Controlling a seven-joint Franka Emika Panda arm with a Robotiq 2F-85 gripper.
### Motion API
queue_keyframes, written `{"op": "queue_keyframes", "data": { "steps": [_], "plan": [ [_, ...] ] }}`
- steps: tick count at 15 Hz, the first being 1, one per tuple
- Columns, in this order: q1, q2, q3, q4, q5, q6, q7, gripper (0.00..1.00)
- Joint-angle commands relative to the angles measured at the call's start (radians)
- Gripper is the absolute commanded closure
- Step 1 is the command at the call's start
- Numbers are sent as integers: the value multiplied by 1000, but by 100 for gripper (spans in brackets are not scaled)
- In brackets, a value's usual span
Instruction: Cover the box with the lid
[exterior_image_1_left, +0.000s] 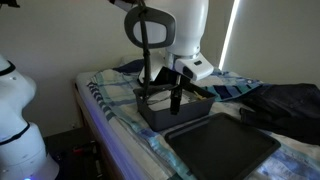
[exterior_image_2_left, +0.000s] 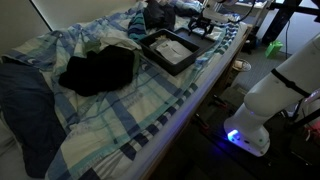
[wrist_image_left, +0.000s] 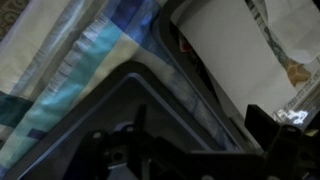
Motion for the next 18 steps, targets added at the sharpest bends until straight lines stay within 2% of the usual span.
{"op": "queue_keyframes", "data": {
  "steps": [1, 8, 15, 18],
  "plan": [
    [-44, 69, -6, 64, 16, 21, 93, 0],
    [-124, 128, -47, 66, -6, 46, 251, 0],
    [-143, 225, -57, 7, 15, 161, 260, 0],
    [-139, 254, -42, -21, 97, 205, 208, 0]
  ]
}}
